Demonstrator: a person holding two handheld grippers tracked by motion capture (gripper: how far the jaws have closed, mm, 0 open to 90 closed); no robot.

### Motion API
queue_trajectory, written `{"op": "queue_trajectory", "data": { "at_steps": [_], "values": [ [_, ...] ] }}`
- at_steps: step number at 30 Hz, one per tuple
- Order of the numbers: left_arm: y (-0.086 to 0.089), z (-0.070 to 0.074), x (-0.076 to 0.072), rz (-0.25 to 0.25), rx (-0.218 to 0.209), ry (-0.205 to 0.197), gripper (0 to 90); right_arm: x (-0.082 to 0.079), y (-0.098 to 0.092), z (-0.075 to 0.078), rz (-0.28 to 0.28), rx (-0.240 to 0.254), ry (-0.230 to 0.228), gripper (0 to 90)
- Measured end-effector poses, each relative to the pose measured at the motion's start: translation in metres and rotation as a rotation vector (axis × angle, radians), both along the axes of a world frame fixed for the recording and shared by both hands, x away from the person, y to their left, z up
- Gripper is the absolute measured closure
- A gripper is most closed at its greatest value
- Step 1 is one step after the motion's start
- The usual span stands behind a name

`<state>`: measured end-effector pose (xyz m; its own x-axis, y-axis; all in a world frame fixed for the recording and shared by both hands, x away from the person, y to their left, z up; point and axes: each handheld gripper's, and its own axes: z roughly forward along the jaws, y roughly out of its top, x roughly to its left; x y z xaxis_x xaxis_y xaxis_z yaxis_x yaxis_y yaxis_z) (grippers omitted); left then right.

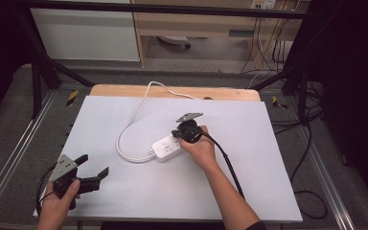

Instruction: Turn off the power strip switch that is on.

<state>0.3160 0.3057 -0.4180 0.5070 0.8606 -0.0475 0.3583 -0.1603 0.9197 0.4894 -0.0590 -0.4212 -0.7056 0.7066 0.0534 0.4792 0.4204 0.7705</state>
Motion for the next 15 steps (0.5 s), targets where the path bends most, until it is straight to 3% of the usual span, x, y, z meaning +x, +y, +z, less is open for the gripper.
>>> {"op": "queue_trajectory", "data": {
  "at_steps": [15],
  "values": [
    [0.0004, 0.0002, -0.0001, 0.001, -0.002, -0.001, 6.5, 0.001, 0.0046, -0.0022, 0.008, -0.019, 0.001, 90.0]
  ]
}}
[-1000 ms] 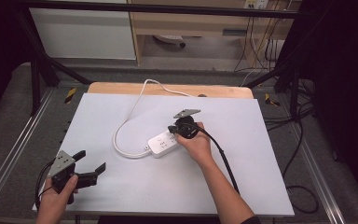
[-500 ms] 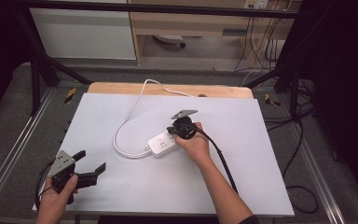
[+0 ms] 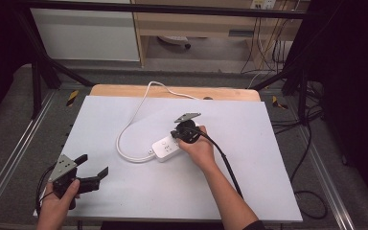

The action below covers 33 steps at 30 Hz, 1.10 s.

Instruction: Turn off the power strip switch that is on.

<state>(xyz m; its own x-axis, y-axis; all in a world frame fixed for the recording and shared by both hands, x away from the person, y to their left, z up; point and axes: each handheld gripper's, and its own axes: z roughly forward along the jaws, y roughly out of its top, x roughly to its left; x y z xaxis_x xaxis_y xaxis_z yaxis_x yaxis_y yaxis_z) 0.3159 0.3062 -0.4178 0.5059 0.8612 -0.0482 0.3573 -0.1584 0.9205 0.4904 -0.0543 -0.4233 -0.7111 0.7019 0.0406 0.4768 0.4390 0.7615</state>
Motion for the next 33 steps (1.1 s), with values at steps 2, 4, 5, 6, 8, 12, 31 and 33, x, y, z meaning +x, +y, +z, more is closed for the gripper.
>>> {"op": "queue_trajectory", "data": {
  "at_steps": [2, 4, 5, 6, 8, 12, 31, 33],
  "values": [
    [-0.0001, -0.0001, 0.0, -0.001, 0.001, 0.001, 6.5, 0.0, 0.0001, -0.0005, 0.001, -0.002, -0.001, 90.0],
    [-0.0002, -0.0001, 0.0002, -0.001, 0.001, 0.001, 6.5, 0.0001, 0.0002, -0.0004, 0.003, -0.003, 0.001, 90.0],
    [-0.0001, -0.0001, 0.0003, 0.0, 0.002, 0.0, 6.5, 0.0002, 0.0004, -0.0004, 0.001, -0.003, 0.001, 90.0],
    [-0.0001, -0.0002, 0.0003, 0.0, 0.002, 0.0, 6.5, 0.0002, 0.0006, -0.0004, 0.001, -0.004, 0.002, 90.0],
    [-0.0002, -0.0002, 0.0001, -0.001, 0.001, 0.001, 6.5, 0.0002, 0.0008, -0.0006, 0.002, -0.006, 0.003, 90.0],
    [-0.0005, -0.0001, 0.0001, -0.004, 0.002, 0.001, 6.5, 0.0003, 0.0019, -0.0021, 0.0, -0.018, -0.003, 90.0],
    [-0.0008, -0.0002, -0.0003, 0.0, 0.007, 0.001, 6.5, 0.0012, 0.0007, -0.0031, -0.006, -0.006, 0.01, 90.0],
    [-0.0009, -0.0002, -0.0002, 0.0, 0.008, 0.001, 6.5, 0.0019, -0.0003, -0.0029, -0.002, -0.002, 0.017, 90.0]
  ]
}}
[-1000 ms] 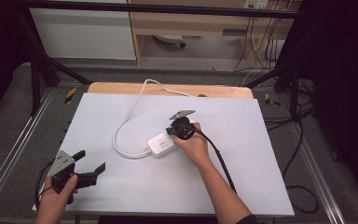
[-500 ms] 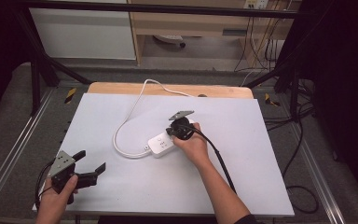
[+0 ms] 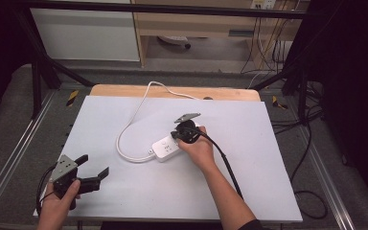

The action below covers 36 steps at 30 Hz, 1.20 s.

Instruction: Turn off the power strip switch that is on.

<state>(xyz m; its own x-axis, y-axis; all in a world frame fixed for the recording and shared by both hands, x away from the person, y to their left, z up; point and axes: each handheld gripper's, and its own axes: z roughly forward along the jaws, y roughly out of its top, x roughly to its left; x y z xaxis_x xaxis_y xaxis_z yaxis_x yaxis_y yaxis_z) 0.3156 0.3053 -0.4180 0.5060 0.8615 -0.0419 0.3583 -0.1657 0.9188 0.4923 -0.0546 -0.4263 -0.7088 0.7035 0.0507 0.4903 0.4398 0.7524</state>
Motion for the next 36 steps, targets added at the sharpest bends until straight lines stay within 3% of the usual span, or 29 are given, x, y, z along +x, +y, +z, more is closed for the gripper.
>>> {"op": "queue_trajectory", "data": {
  "at_steps": [36],
  "values": [
    [-0.0006, 0.0002, -0.0005, -0.002, -0.004, 0.0, 6.5, -0.0002, 0.0027, 0.0009, -0.011, -0.02, 0.011, 90.0]
  ]
}}
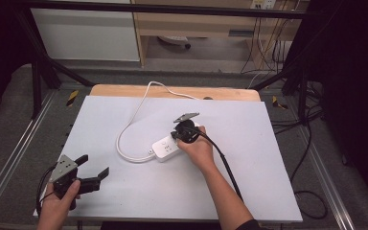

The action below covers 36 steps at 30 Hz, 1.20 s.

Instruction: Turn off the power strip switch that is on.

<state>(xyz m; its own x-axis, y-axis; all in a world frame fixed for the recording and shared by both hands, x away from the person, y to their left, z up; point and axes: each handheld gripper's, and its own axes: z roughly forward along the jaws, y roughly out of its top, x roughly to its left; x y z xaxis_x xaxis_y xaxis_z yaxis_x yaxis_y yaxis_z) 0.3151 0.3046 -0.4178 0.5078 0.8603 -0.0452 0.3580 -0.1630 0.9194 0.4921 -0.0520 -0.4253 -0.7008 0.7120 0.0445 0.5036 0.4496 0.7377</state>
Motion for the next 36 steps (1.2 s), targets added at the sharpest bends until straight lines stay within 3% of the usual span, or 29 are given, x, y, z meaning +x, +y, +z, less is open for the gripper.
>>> {"op": "queue_trajectory", "data": {
  "at_steps": [13, 18, 22, 36],
  "values": [
    [0.0012, -0.0001, 0.0006, 0.001, -0.003, 0.001, 6.5, 0.0, -0.0022, 0.0022, -0.008, 0.032, 0.005, 90.0],
    [0.0017, 0.0002, 0.0006, 0.0, 0.0, -0.003, 6.5, -0.0019, -0.0013, 0.0015, 0.01, 0.021, -0.026, 90.0],
    [0.0018, 0.0003, 0.0005, 0.0, -0.001, -0.003, 6.5, -0.0045, 0.0003, 0.0036, 0.012, 0.053, -0.058, 90.0],
    [0.002, 0.0004, 0.0005, 0.001, 0.0, -0.003, 6.5, -0.0064, -0.0029, 0.0088, 0.006, 0.075, -0.065, 90.0]
  ]
}}
